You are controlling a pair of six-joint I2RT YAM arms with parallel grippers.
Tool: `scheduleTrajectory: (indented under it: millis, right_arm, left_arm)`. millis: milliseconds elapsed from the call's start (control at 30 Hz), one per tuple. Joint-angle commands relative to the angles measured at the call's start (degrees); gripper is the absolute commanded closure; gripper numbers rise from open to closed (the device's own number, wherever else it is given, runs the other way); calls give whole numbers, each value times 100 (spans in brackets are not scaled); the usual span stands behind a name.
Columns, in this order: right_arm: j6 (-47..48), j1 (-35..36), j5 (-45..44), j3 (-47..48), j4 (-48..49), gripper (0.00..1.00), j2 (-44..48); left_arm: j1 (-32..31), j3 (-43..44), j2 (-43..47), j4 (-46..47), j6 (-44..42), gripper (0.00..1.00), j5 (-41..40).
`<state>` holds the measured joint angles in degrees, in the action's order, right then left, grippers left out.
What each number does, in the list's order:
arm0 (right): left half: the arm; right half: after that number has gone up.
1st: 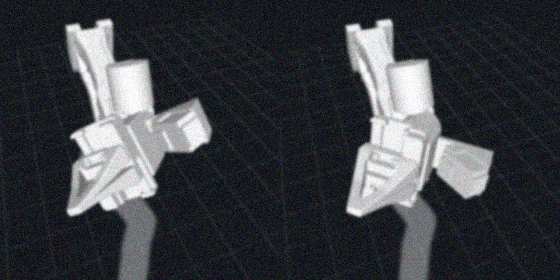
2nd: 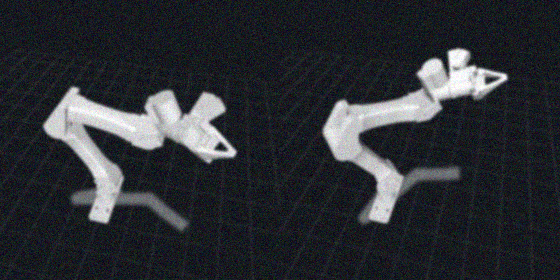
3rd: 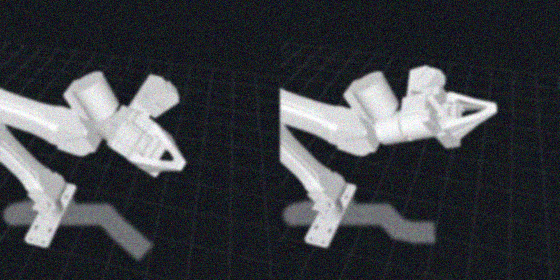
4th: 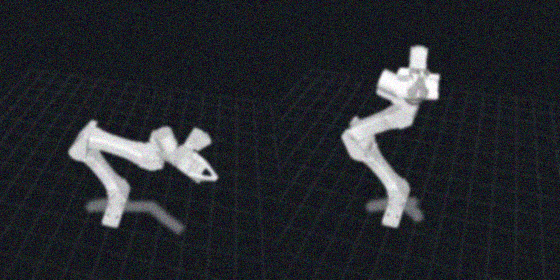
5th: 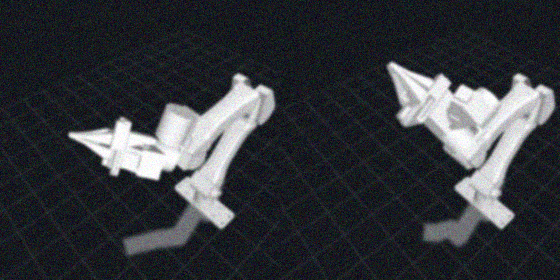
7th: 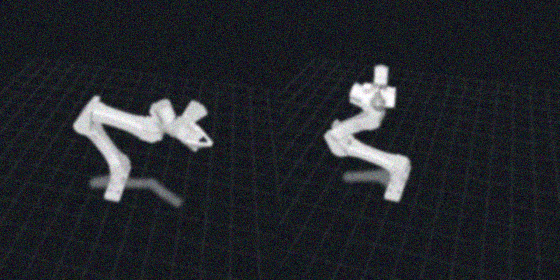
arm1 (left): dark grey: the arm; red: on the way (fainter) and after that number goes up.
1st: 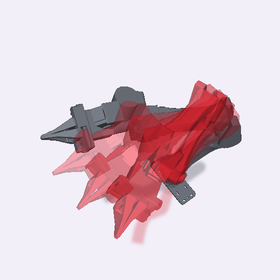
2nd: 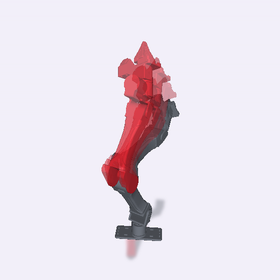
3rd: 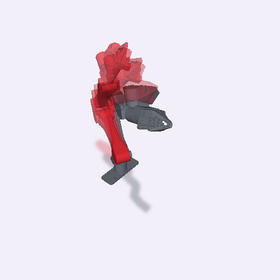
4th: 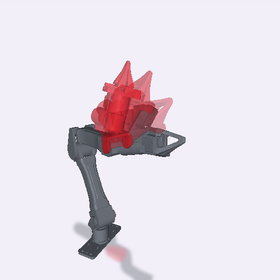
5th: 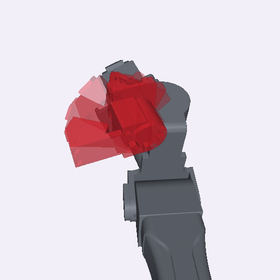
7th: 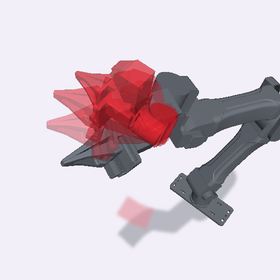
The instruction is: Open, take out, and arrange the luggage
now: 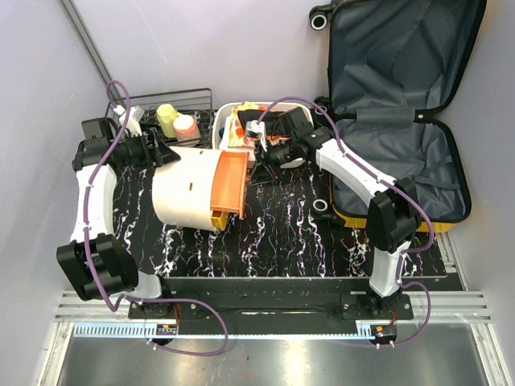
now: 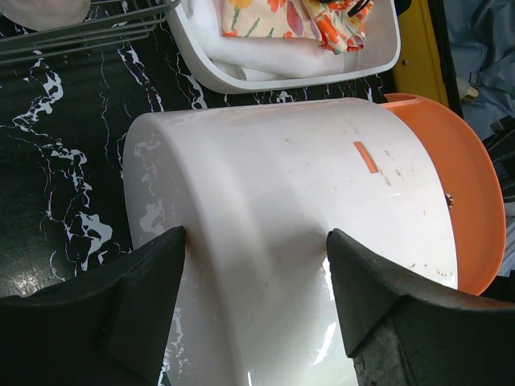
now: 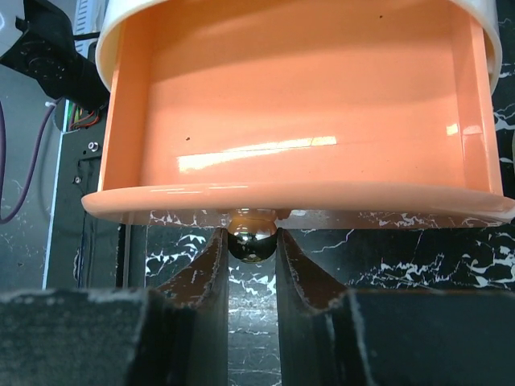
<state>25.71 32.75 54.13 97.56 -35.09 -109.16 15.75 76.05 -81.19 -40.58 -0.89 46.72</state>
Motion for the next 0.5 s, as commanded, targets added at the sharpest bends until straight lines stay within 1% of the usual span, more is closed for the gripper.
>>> scheduleTrajectory:
  millis: [0,133,167,200,233,267,300,367,467]
  right_arm:
    - [338,-260,-385,-246,-437,100,299]
    - [417,-348,-394,-316,-630,100,352]
    - [443,-357,-394,-351,-639,98,369]
    - [452,-357,-394,-360,-657,91,370]
    - [461,-357,-368,-369,-657,77,370]
    - [417,-357,-351,-334,-657,47,361]
    - [365,-357,-333,-299,-657,36,335]
    - [137,-375,-446,-98,-657,29,256]
    - [65,-585,-518,61,-709,24,325]
  left_arm:
    - [-89,-222,-275,-847,-404,28,-611]
    - [-81,-196,-275,-873,-421,28,-620]
    - [-89,-187,-292,-934,-473,28,-611]
    - [-89,-178,-292,-943,-483,28,-620]
    - [-89,-178,-318,-943,-483,28,-620]
    - [-89,-170,-310,-943,-491,28,-611]
    - [-89,-170,-327,-943,-483,28,-585]
    - [-89,-161,-328,-943,-483,28,-559]
    - [-89,-152,-310,-952,-500,28,-585]
